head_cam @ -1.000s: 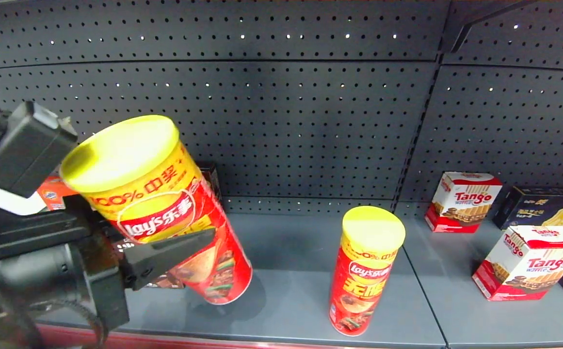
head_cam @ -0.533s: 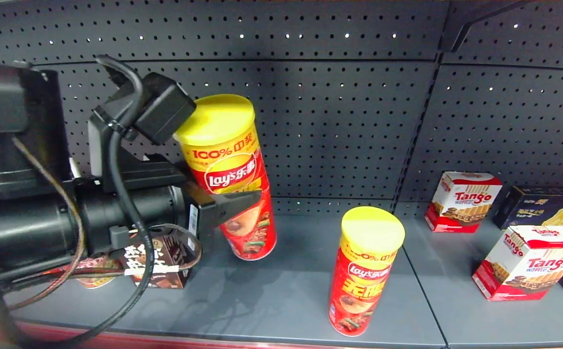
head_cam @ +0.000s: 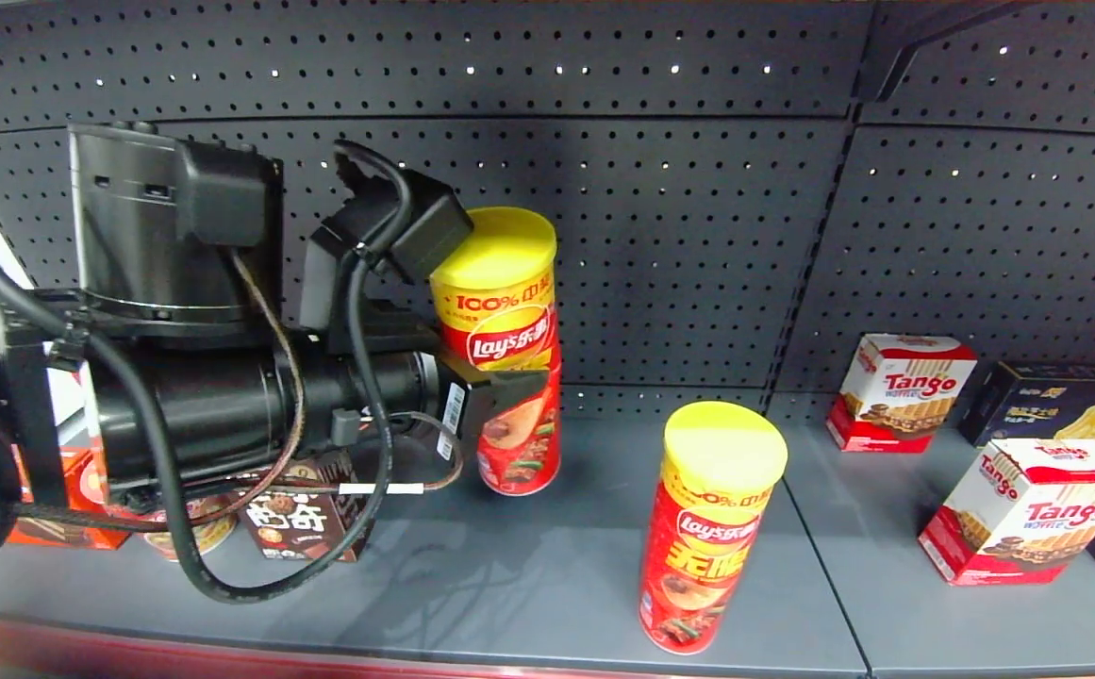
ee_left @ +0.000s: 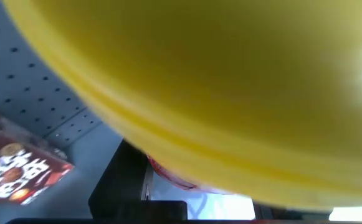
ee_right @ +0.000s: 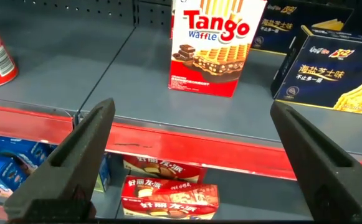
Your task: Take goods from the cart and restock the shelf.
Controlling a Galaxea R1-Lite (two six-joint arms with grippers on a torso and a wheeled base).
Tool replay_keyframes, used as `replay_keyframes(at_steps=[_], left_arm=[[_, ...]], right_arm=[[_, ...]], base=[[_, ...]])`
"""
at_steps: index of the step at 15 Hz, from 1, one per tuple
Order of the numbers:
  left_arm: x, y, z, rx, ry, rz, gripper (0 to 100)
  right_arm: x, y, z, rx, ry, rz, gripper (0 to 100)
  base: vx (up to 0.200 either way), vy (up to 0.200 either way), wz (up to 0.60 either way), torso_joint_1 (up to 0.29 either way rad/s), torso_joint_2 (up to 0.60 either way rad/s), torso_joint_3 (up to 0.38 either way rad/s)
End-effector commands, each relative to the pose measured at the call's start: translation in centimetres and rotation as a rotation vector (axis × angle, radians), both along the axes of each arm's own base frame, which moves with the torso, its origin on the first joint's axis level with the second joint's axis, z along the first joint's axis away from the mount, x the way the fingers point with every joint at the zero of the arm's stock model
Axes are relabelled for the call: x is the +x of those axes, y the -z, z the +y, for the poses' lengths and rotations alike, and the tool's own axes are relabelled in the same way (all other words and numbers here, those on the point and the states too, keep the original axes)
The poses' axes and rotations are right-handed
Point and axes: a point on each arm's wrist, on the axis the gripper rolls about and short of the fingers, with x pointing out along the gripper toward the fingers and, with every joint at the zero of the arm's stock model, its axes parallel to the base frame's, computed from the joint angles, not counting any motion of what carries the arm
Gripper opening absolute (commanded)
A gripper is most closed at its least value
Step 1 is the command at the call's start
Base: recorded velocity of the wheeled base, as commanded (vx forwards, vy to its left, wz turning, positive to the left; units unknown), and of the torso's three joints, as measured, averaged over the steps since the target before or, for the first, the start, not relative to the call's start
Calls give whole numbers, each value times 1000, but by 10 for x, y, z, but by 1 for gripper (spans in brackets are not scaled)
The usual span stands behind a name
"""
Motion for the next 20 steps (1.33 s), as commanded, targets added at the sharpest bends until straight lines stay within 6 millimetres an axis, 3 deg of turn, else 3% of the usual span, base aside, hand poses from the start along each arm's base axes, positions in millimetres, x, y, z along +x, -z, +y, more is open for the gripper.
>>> replay_keyframes(at_steps=[1, 3, 12, 20], left_arm=[[9, 7, -7, 13, 4, 24, 0], [12, 8, -9, 12, 4, 31, 0], [76, 34, -33, 12, 9, 53, 0], [94, 52, -42, 11, 157, 88, 0]], right_arm=[[0, 0, 0, -1, 0, 3, 100], [0, 0, 0, -1, 0, 3, 100], [0, 1, 0, -4, -3, 18, 100], [0, 1, 0, -9, -3, 19, 100]], base=[[0, 0, 0, 0, 0, 0], [0, 0, 0, 0, 0, 0], [0, 0, 0, 0, 0, 0], [0, 0, 0, 0, 0, 0]])
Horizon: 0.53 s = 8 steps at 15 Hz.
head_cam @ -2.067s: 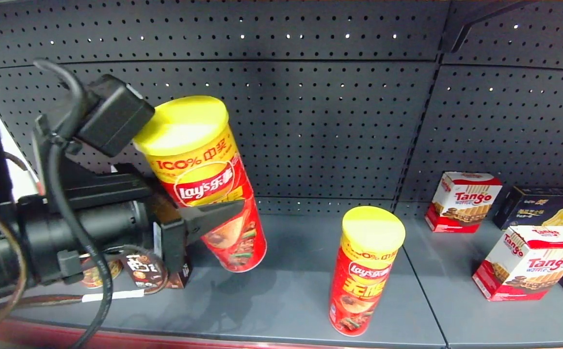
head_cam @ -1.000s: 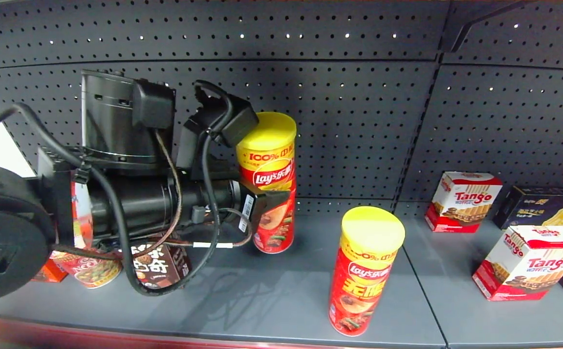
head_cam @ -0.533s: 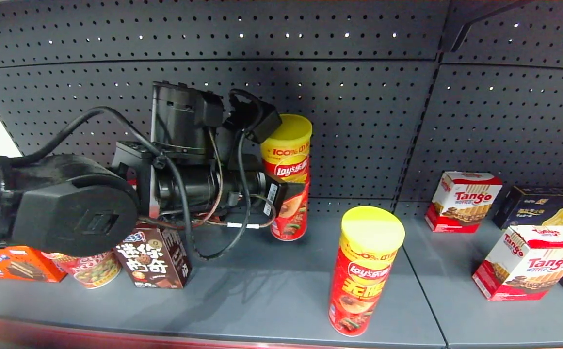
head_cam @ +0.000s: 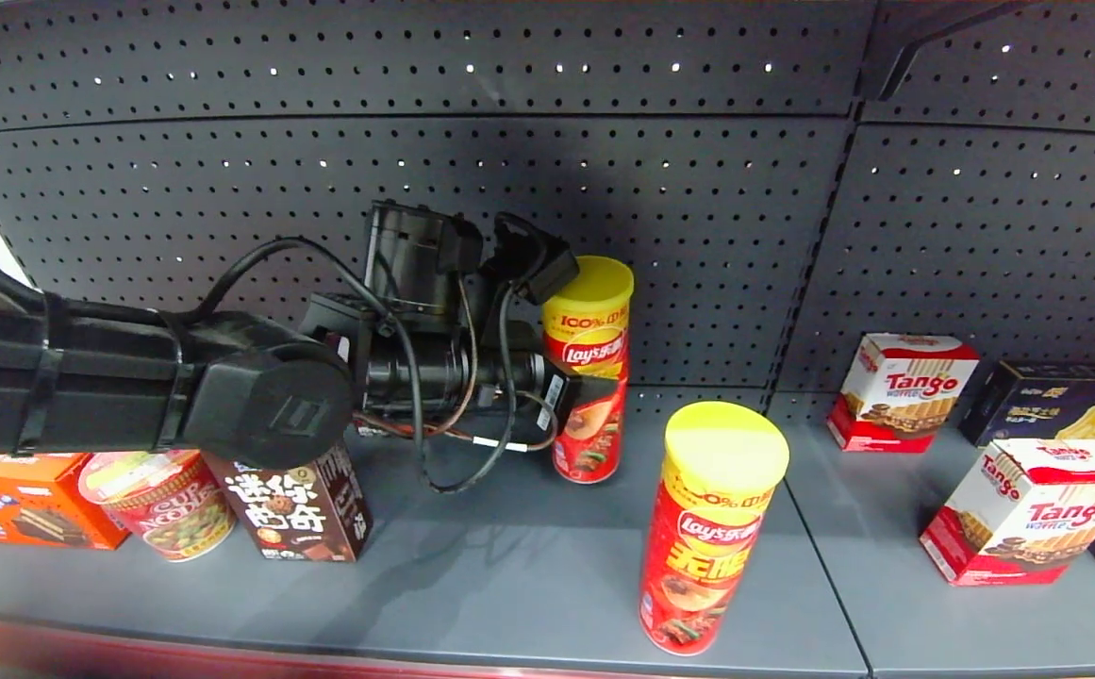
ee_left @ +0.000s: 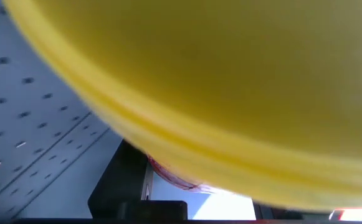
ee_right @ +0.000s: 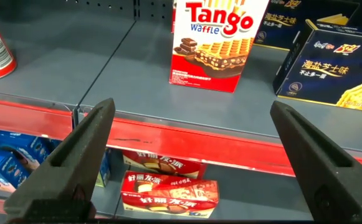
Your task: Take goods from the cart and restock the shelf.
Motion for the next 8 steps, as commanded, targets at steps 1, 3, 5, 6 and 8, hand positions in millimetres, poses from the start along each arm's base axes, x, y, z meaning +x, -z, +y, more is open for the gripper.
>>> replay_keyframes(at_steps=[1, 3, 5, 6, 8], left_arm=[[8, 5, 3, -3, 9, 15, 0], [18, 5, 1, -10, 10, 11, 0], [26, 2, 0, -28, 32, 7, 0], [28, 2, -2, -20, 32, 20, 0], [31, 5, -4, -1, 39, 34, 0]], right_arm=[[0, 0, 0, -1, 0, 3, 100], [0, 0, 0, 0, -2, 3, 100], [0, 0, 0, 0, -2, 3, 100], [0, 0, 0, 0, -2, 3, 100], [0, 0, 0, -1, -2, 3, 100]], base=[[0, 0, 0, 0, 0, 0], [0, 0, 0, 0, 0, 0], [0, 0, 0, 0, 0, 0], [0, 0, 0, 0, 0, 0], [0, 0, 0, 0, 0, 0]])
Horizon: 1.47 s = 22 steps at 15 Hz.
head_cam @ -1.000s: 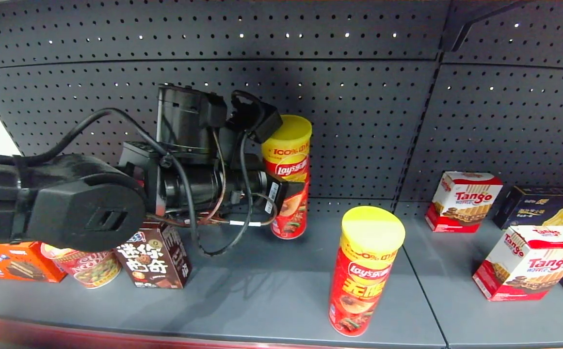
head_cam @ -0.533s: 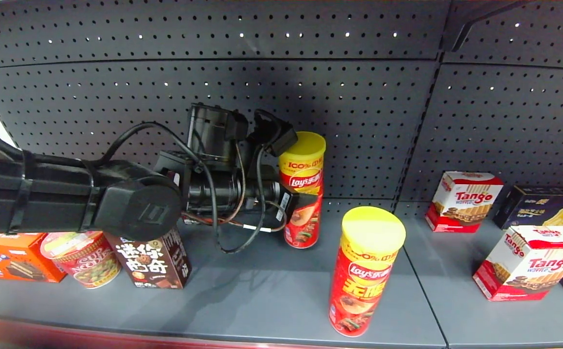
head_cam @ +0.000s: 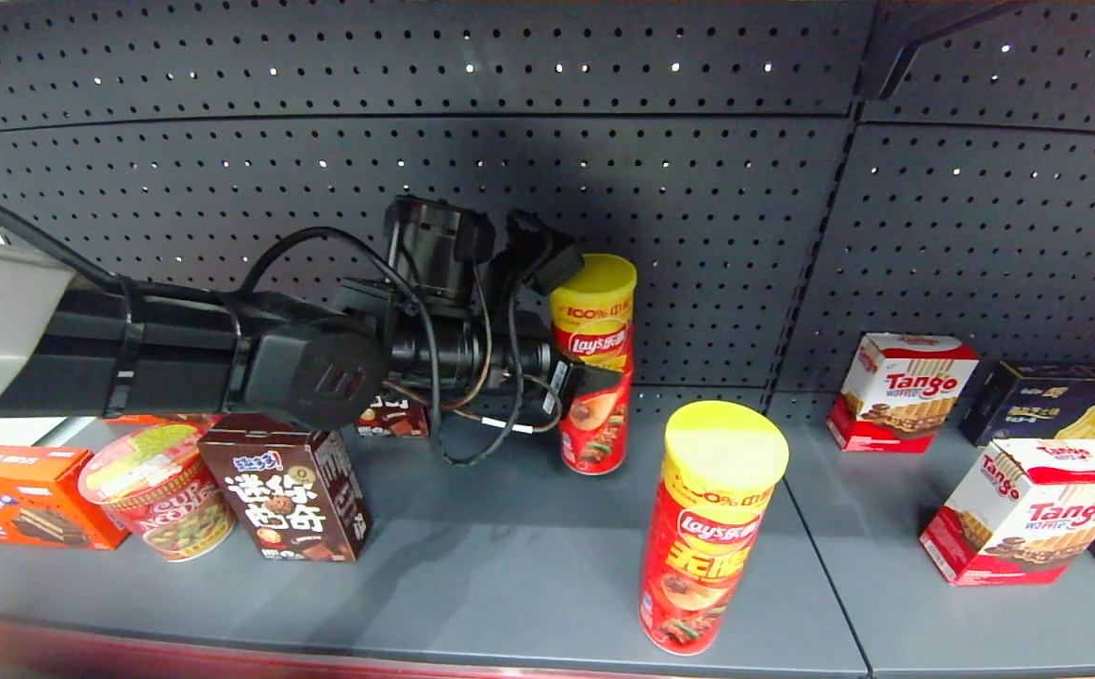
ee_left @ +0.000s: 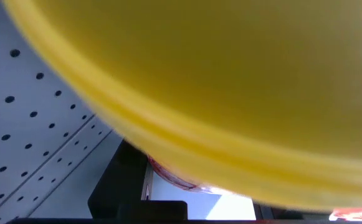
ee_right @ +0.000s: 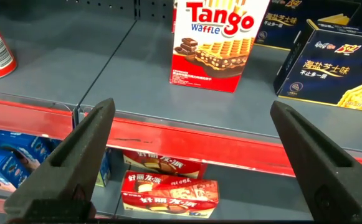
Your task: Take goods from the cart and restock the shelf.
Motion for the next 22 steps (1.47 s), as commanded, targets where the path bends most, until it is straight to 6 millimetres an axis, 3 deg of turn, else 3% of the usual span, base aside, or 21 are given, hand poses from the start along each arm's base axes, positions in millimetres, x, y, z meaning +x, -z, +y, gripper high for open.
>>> replay_keyframes(at_steps=[1, 8, 22], left_arm=[[6, 6, -3, 21, 10, 1, 0], [20, 12, -17, 34, 52, -10, 0], [23, 28, -35, 47, 82, 8, 0]], right_arm=[[0, 0, 0, -1, 0, 1, 100], [0, 0, 0, -1, 0, 1, 100], [0, 0, 0, 0, 0, 3, 100]], base=[[0, 0, 0, 0, 0, 0], [0, 0, 0, 0, 0, 0], [0, 0, 0, 0, 0, 0]])
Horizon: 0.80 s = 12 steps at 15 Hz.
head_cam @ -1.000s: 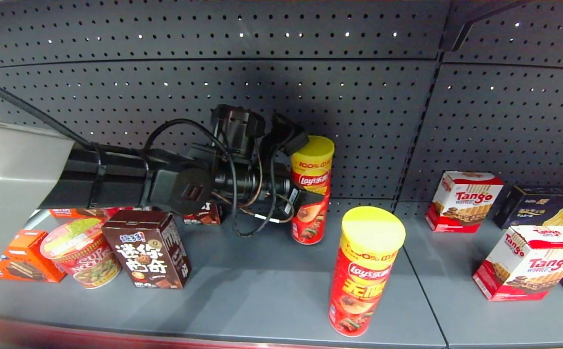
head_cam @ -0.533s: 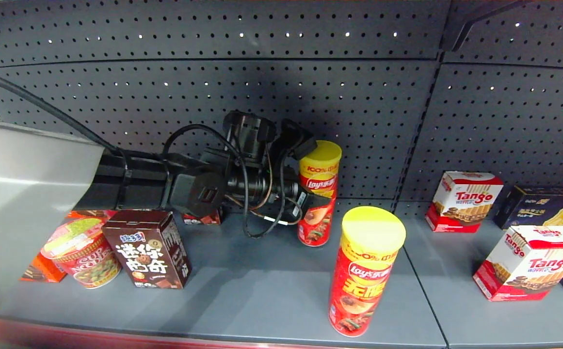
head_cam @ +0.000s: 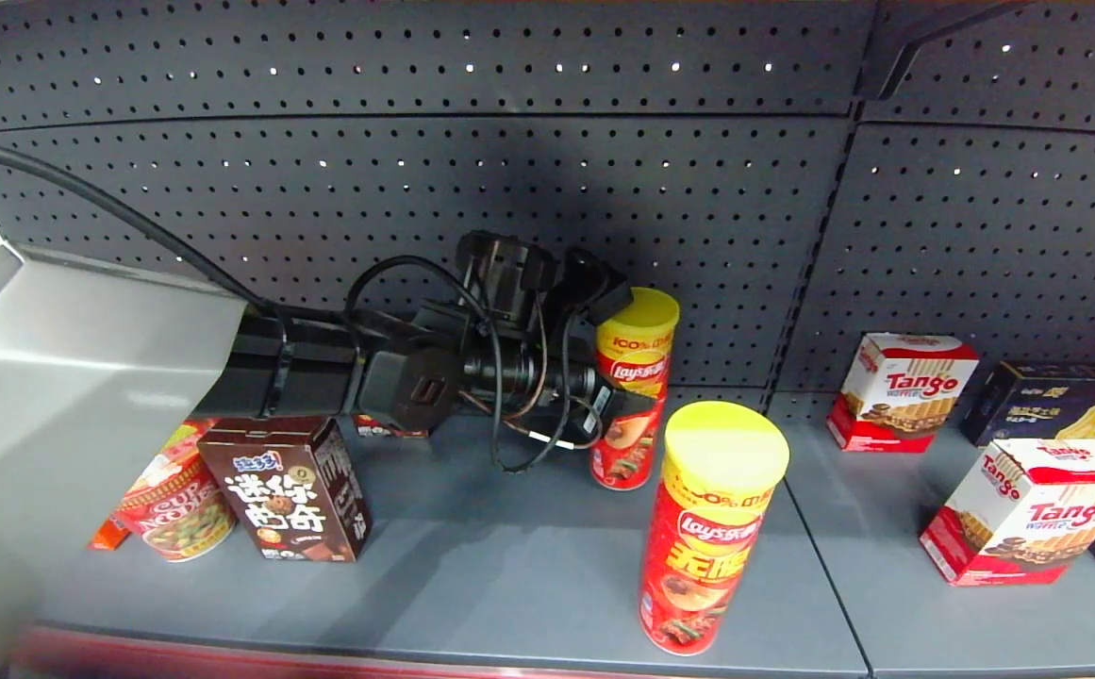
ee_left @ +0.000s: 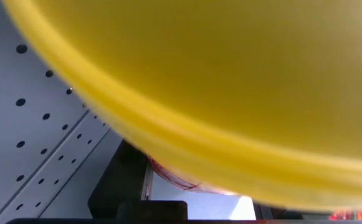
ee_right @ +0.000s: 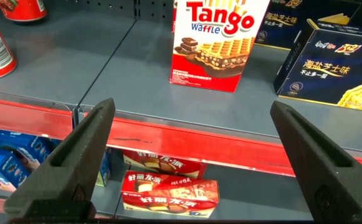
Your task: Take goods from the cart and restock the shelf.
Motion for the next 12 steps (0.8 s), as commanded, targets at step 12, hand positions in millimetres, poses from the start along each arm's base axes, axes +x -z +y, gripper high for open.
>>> replay_keyframes(at_steps=[12], left_arm=[[11, 10, 2, 38, 3, -37, 0]], right_arm=[[0, 0, 0, -1, 0, 2, 100]], base=[[0, 0, 0, 0, 0, 0]])
